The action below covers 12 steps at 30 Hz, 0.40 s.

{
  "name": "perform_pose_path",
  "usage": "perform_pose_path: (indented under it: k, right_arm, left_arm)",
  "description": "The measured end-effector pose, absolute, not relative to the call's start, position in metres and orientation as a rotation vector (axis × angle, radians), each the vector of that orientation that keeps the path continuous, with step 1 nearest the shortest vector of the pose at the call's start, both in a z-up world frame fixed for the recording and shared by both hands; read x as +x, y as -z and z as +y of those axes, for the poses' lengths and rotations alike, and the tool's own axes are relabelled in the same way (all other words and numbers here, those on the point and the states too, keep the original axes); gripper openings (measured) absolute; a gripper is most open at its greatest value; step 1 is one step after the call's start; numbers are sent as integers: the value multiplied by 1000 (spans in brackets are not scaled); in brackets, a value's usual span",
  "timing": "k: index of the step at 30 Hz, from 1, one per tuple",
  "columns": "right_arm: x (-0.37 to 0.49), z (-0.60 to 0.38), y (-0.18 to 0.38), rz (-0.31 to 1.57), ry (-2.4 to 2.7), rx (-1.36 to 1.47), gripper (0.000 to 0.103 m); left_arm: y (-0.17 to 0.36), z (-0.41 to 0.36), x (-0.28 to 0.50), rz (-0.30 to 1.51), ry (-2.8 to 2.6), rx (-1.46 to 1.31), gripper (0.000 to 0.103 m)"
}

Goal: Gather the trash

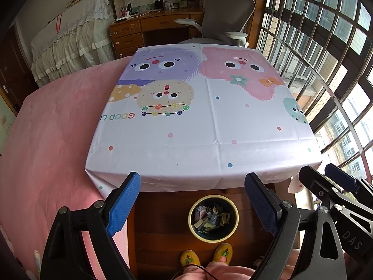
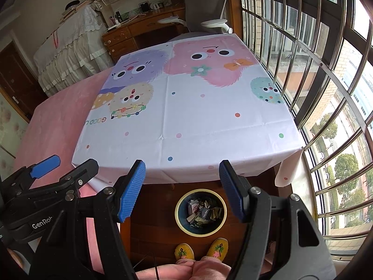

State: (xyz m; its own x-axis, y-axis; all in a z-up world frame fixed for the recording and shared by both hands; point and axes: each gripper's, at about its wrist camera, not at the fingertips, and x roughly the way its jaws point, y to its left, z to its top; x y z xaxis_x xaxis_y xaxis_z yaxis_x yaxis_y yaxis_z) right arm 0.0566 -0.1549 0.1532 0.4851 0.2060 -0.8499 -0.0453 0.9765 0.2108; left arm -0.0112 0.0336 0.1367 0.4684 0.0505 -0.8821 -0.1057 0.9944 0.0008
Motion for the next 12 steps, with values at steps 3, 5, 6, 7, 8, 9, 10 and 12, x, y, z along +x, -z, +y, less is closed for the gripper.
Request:
perform_pose_path:
  k: [3,5,6,7,8,9,10,12]
  right_arm:
    - [56,-155,-153,1054,-155,170,63]
    - [56,-155,-153,1053,-155,169,63]
    - [56,-156,-153,1054,-157,169,63]
    - [56,-156,-153,1054,-156,169,63]
    - [56,-156,-153,1054,-157,168,63]
    - [56,-156,-153,1053,-157,168,63]
    - [56,-156,-153,1053,-158,169,63]
    - [56,-156,-153,1053,-157,169,63]
  left_arm:
    - [-137,33,-14,1075,-94,-62,92]
    - [-137,32,-17,1073,-92,-70,92]
    - [-137,32,-18,1071,-92,-72,92]
    - [-139,31,-21,1070,-92,-73,92]
    - [-139,29,-22,1069,-93,-74,92]
    - [-140,29,-23,1068,-93,-75,92]
    - [-140,29,-24,1067,-93,-74,92]
    - [-139,29,-23,1069,-92,-74,91]
